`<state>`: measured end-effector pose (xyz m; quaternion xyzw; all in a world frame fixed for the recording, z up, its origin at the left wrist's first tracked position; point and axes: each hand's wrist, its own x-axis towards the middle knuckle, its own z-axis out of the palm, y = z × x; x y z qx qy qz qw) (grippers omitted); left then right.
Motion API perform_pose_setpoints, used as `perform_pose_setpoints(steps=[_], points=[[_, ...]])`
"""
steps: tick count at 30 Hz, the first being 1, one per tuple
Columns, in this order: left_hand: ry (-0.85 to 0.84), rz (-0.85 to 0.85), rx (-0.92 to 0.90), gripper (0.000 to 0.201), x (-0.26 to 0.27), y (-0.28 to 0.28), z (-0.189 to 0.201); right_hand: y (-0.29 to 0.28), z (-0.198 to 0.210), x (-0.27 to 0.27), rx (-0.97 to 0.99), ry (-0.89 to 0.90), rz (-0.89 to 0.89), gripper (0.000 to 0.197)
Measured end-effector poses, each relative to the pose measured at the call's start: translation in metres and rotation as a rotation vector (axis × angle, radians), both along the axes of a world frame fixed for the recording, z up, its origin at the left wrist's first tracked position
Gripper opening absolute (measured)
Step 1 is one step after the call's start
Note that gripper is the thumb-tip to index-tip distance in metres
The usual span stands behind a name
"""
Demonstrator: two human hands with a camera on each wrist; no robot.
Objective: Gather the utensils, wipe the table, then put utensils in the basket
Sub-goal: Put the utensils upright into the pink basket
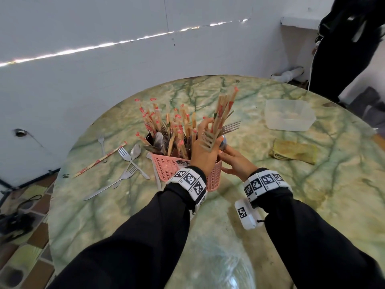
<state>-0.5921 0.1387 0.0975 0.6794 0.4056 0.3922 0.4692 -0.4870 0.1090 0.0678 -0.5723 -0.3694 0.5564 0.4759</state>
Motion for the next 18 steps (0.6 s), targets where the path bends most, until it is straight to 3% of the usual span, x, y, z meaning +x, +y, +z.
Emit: perform_pose_setpoints(steps=[4,9,16,18], points=[[-0.106,0.171,0.039,0.041,-0.005,0.003,-0.008,-0.001,0.001,0.0,0.007,-0.004,0.006,0.031],[-0.214,0.07,0.039,0.072,-0.009,0.002,-0.005,0.001,-0.002,0.002,-0.014,-0.028,0.016,0.025],[0.173,-0.06,0.029,0.078,-0.018,0.01,0.015,-0.002,0.01,0.005,0.013,-0.146,0.107,0.024],[0.25,-0.084,0.001,0.079,-0.02,0.016,0.019,-0.004,0.014,0.005,0.08,-0.144,0.154,0.036]])
